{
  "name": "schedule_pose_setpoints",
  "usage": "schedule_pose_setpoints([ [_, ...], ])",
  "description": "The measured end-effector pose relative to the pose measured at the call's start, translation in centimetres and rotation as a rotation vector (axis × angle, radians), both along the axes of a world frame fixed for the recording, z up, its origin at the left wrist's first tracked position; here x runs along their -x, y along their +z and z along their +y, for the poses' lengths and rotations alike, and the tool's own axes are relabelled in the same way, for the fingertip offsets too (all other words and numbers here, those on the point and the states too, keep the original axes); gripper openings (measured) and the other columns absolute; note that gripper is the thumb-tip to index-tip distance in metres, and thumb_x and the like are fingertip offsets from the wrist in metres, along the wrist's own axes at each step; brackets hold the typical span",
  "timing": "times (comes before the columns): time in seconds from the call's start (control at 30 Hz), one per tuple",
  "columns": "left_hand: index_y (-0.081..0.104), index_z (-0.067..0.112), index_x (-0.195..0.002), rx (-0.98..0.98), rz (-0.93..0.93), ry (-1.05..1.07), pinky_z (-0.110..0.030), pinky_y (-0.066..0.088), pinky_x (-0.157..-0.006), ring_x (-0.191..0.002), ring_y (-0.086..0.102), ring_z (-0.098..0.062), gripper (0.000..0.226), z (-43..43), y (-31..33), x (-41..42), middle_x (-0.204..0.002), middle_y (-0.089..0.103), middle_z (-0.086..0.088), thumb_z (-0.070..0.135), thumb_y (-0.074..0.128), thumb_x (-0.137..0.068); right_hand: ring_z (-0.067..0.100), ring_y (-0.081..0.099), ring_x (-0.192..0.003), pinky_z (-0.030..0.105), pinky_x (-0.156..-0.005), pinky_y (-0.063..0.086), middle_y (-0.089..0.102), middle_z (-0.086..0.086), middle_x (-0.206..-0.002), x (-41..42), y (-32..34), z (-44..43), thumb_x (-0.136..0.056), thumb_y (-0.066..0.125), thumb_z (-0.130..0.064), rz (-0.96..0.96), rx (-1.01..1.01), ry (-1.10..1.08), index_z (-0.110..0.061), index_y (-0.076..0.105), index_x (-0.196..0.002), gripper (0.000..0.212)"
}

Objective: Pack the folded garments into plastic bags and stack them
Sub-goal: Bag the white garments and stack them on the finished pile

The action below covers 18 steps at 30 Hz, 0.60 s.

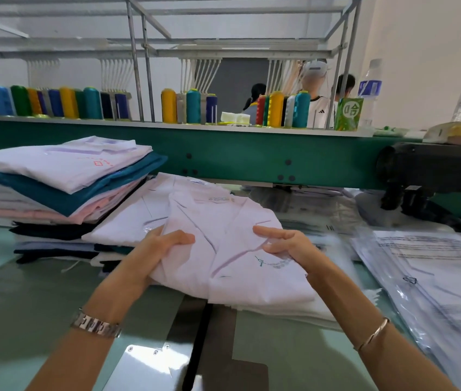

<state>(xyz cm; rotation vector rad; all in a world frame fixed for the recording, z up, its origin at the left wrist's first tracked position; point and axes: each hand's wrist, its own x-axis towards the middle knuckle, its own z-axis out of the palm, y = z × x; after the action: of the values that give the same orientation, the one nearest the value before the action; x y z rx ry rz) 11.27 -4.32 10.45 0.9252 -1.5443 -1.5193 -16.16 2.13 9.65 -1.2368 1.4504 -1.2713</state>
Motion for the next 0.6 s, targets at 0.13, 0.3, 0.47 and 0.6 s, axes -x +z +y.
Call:
schedule_pose_setpoints([
  [0.13, 0.07, 0.019, -0.098, 0.113, -0.054, -0.055, -0.023, 0.054, -0.057, -0.078, 0.073, -0.017, 0.037, 1.9, -0.3, 2.4, -0.089, 0.076, -0.001, 0.03, 0.071, -0.063, -0.001, 0.066, -0.09, 0.007, -0.069, 0.049, 0.068, -0.004, -0.112, 1.5, 0.8, 2.0, -0.082, 0.053, 0.017, 0.085, -0.018, -0.031, -0.009, 0.068, -0.115, 0.045],
  [0.3, 0.067, 0.033, -0.103, 0.248, -0.177, -0.184, -0.018, 0.051, -0.068, -0.083, 0.069, -0.004, 0.037, 3.6, -1.8, 5.8, -0.092, 0.073, 0.014, 0.032, 0.066, -0.066, -0.008, 0.06, -0.088, 0.001, -0.069, 0.044, 0.07, -0.007, -0.106, 2.6, 1.7, 4.0, -0.08, 0.059, 0.007, 0.387, -0.07, -0.089, -0.011, 0.072, -0.111, 0.038],
  [0.47, 0.065, 0.041, -0.106, 0.382, -0.203, -0.375, -0.014, 0.052, -0.07, -0.087, 0.068, 0.001, 0.038, 5.9, -2.5, 8.8, -0.098, 0.07, 0.02, 0.02, 0.063, -0.074, 0.016, 0.036, -0.06, 0.029, -0.058, 0.026, 0.054, 0.01, -0.054, 2.8, 1.8, 5.5, -0.075, 0.073, -0.054, 0.477, -0.123, -0.225, -0.013, 0.055, -0.047, 0.053],
  [0.6, 0.06, 0.054, -0.115, 0.553, -0.162, -0.47, -0.024, 0.051, -0.09, -0.107, 0.061, 0.0, 0.056, 7.7, -2.3, 10.6, -0.122, 0.059, 0.03, 0.014, 0.057, -0.076, 0.013, 0.023, -0.047, 0.028, -0.049, 0.017, 0.023, -0.006, -0.049, 2.1, 2.0, 6.6, -0.057, 0.062, -0.084, 0.553, -0.129, -0.292, -0.023, 0.022, -0.046, 0.074],
])
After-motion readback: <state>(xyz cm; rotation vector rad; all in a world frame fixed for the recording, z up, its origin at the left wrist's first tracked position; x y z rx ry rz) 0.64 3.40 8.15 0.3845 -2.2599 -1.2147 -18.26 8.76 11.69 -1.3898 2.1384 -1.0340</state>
